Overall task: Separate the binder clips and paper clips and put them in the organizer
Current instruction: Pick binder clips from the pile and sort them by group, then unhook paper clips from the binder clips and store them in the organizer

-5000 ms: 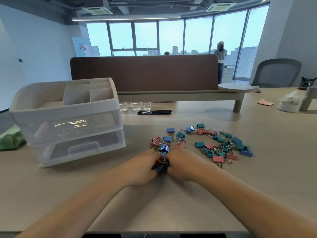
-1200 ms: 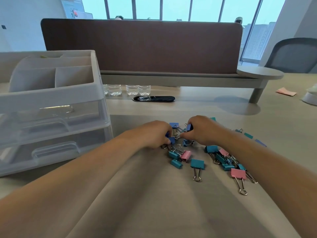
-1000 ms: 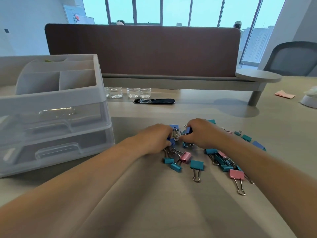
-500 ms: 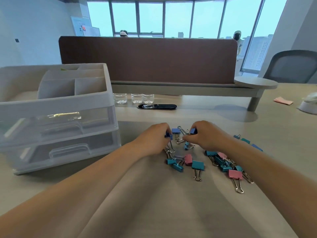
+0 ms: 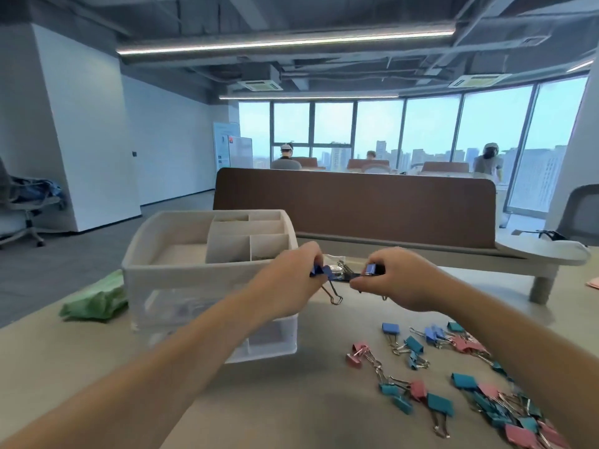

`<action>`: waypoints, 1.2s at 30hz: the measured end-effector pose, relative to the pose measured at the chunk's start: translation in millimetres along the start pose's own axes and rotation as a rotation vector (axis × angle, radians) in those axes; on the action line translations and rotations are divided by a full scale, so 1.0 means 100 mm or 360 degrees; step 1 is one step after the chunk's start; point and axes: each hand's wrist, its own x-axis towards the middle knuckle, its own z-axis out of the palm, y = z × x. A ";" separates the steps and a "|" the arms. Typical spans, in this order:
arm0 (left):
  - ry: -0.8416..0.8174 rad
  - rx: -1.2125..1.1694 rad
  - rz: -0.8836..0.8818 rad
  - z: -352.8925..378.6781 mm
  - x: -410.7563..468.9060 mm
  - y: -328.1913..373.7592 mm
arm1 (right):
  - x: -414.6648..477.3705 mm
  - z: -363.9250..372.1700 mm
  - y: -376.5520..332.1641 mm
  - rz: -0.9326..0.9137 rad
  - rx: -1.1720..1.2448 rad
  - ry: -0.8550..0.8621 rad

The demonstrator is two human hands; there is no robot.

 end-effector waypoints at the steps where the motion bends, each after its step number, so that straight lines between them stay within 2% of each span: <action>1: 0.0060 0.0009 -0.0009 -0.12 0.01 -0.04 | 0.08 -0.03 -0.11 -0.0026 0.0010 0.0015; 5: 0.0291 0.0033 -0.0035 -0.53 0.08 -0.26 | 0.41 -0.10 -0.52 -0.0155 0.0047 0.0116; 10: 0.0375 0.0187 -0.0129 -0.81 0.34 -0.67 | 0.87 -0.06 -0.89 -0.0248 0.0052 0.0112; 17: 0.0098 0.0266 -0.0255 -1.09 0.66 -1.14 | 1.59 0.01 -1.21 -0.0318 -0.0295 0.0055; 22: 0.0013 0.0377 -0.0288 -1.09 0.81 -1.30 | 1.84 0.04 -1.31 -0.0414 -0.0478 -0.0001; 28: -0.0328 0.0520 -0.0303 -1.09 0.79 -1.36 | 1.93 0.15 -1.37 -0.0439 -0.0561 -0.0101; 32: -0.0199 0.0535 -0.0249 -1.06 0.79 -1.34 | 1.97 0.23 -1.44 -0.0428 -0.0598 -0.0138; 36: -0.0048 0.0602 -0.0225 -1.04 0.81 -1.33 | 1.97 0.21 -1.46 -0.0402 -0.0475 -0.0177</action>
